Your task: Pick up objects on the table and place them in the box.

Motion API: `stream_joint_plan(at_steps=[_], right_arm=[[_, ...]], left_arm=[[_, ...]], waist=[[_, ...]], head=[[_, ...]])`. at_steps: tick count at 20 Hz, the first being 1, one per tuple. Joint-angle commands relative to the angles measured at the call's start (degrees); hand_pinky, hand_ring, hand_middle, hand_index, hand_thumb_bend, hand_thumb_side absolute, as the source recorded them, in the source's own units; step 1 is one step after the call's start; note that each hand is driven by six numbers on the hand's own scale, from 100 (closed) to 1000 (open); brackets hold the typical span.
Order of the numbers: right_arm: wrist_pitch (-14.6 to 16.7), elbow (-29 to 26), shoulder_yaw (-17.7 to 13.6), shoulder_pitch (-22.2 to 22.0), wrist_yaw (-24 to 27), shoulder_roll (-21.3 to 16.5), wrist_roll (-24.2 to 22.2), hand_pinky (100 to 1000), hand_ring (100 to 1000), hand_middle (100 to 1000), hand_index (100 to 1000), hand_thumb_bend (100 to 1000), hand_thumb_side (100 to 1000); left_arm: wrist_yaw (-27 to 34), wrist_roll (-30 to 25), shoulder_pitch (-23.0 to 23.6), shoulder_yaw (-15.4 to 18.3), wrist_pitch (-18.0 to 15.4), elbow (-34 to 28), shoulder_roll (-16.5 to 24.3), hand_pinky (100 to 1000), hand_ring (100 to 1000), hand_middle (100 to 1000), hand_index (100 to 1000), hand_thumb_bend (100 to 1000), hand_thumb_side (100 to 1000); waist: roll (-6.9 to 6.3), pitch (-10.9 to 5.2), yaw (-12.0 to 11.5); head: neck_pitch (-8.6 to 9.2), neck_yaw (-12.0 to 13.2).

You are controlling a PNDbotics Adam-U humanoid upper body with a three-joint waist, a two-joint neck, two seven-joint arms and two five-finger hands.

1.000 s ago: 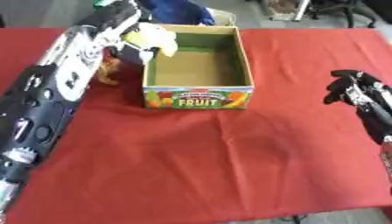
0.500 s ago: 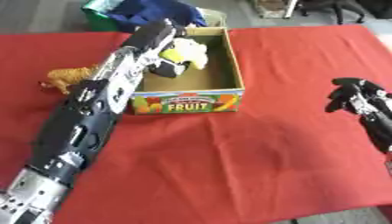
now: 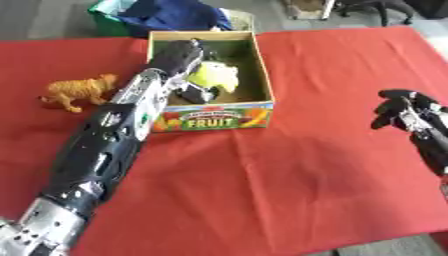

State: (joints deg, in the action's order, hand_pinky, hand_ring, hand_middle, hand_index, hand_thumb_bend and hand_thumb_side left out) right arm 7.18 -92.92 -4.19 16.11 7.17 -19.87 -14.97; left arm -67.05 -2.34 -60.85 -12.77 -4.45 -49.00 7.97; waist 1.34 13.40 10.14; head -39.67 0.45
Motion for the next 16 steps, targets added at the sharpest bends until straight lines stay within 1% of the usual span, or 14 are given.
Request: stream_joint_plan(at_steps=[1,3,6,7,10,11,13,16], right_arm=[[0.2,-0.7,-0.4,0.4,0.1,-0.8,-0.2,569,526,545,771,100,590],[0.2,-0.6,-0.4,0.4,0.1,-0.8,-0.1,569,527,545,771,100,589],[0.2,-0.6,-0.5,0.3,0.0,-0.8,-0.1,569,527,545,771,100,589],[0.2,-0.6,-0.6,0.3,0.0,-0.8,0.0,569,527,545,771,100,589],[0.2,-0.5,-0.7,0.2,-0.1,-0.8,0.1,569,527,545,771,100,590],[0.2,-0.5,-0.7,0.1,-0.1,-0.9,0.1,569,527,545,771,100,590],[0.2,-0.5,-0.8,0.0,-0.1,-1.0,0.1,569,527,545,771,100,590],[0.2,-0.4,-1.1,-0.4,-0.2,-1.3,0.3,569,527,545,771,100,588]], left_arm=[[-0.3,1.2,-0.7,0.7,0.1,-1.3,0.1,813,821,799,853,852,555],[0.9,1.8,-0.6,0.6,-0.3,-2.4,0.4,826,822,799,857,923,596],[3.0,2.8,-0.3,0.5,-0.9,-5.3,1.5,821,803,780,851,914,591],[3.9,3.2,-0.2,0.6,-1.1,-6.7,2.0,815,788,762,846,885,579],[6.8,3.8,0.6,0.7,-1.4,-11.4,4.0,798,763,735,834,834,550],[7.8,3.9,0.9,0.8,-1.4,-13.0,4.8,787,751,721,829,789,526],[9.7,4.7,1.9,0.9,-1.2,-16.2,7.0,770,734,704,823,744,499],[12.5,6.1,4.8,1.5,-0.6,-20.7,11.0,750,712,680,811,715,480]], waist=[[0.14,-0.85,-0.1],[0.20,-0.86,-0.2],[0.25,-0.91,-0.7],[0.26,-0.94,-0.8],[0.26,-1.02,-1.4],[0.25,-1.09,-1.7],[0.21,-1.23,-2.2],[0.16,-1.46,-3.3]], head=[[0.64,0.0],[0.63,-0.1],[0.65,-0.4],[0.64,-0.5],[0.70,-0.9],[0.67,-1.0],[0.59,-1.5],[0.41,-2.2]])
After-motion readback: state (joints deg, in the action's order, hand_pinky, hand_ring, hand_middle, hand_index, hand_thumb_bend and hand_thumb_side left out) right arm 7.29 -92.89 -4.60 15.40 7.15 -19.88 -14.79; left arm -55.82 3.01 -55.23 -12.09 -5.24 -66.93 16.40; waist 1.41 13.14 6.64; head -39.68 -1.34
